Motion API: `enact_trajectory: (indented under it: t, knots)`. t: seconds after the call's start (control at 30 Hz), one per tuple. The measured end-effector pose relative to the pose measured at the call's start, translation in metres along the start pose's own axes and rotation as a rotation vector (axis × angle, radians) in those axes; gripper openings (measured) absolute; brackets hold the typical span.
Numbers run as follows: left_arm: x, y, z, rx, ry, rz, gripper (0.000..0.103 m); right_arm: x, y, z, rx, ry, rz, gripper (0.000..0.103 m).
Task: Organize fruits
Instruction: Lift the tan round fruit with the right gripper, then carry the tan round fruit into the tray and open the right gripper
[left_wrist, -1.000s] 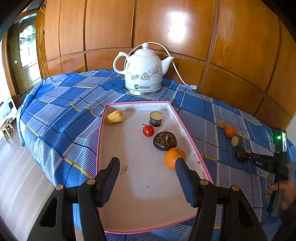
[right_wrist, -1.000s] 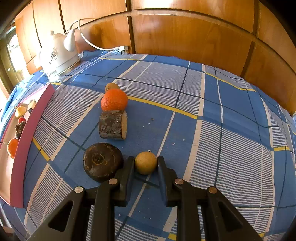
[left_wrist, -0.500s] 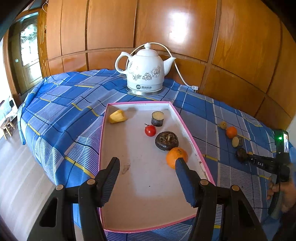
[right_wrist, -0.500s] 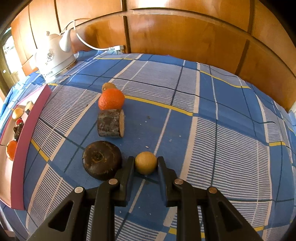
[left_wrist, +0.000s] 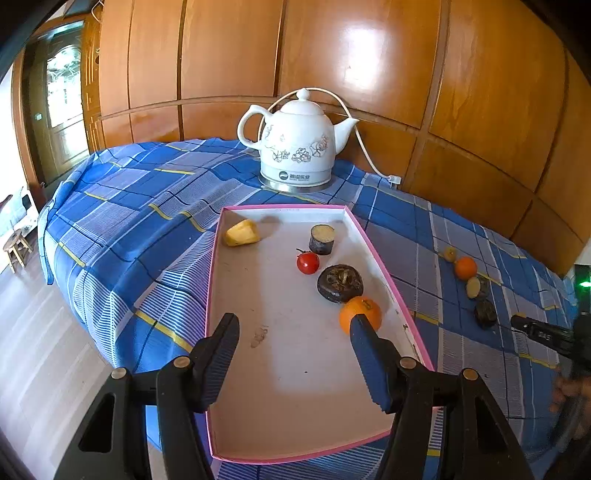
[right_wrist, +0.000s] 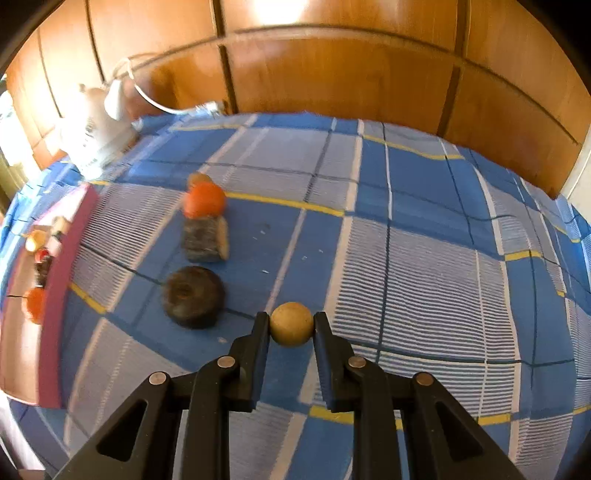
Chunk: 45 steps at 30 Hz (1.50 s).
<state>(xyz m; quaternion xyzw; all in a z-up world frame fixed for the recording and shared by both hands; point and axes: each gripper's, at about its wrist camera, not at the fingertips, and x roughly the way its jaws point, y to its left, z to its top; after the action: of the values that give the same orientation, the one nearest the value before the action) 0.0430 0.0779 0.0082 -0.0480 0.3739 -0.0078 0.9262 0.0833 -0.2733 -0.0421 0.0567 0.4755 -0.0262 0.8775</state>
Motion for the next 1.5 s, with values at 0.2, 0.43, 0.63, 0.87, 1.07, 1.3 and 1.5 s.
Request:
enact_trajectory:
  t: [0.2,0.43,0.63,0.87,1.07,1.3,1.5]
  knots:
    - [0.001,0.002,0.000,-0.008,0.000,0.005,0.063,-0.028,0.048,0.001,-0.127,-0.043,0.150,0.024]
    - [0.001,0.008,-0.002,-0.022,0.001,0.015,0.063,-0.043,0.118,-0.004,-0.279,-0.038,0.318,0.024]
    - [0.000,0.018,-0.002,-0.048,-0.004,0.028,0.063,-0.042,0.164,-0.011,-0.367,-0.004,0.399,0.024]
    - [0.002,0.031,-0.004,-0.077,-0.001,0.054,0.063,-0.030,0.200,-0.012,-0.442,0.026,0.419,0.024]
    - [0.004,0.034,-0.006,-0.080,0.004,0.059,0.063,-0.016,0.218,-0.018,-0.486,0.068,0.408,0.024]
    - [0.006,0.030,-0.008,-0.067,0.008,0.057,0.063,-0.005,0.222,-0.022,-0.501,0.071,0.356,0.028]
    - [0.005,0.029,-0.008,-0.060,0.007,0.057,0.063,-0.008,0.216,-0.023,-0.471,0.068,0.369,0.028]
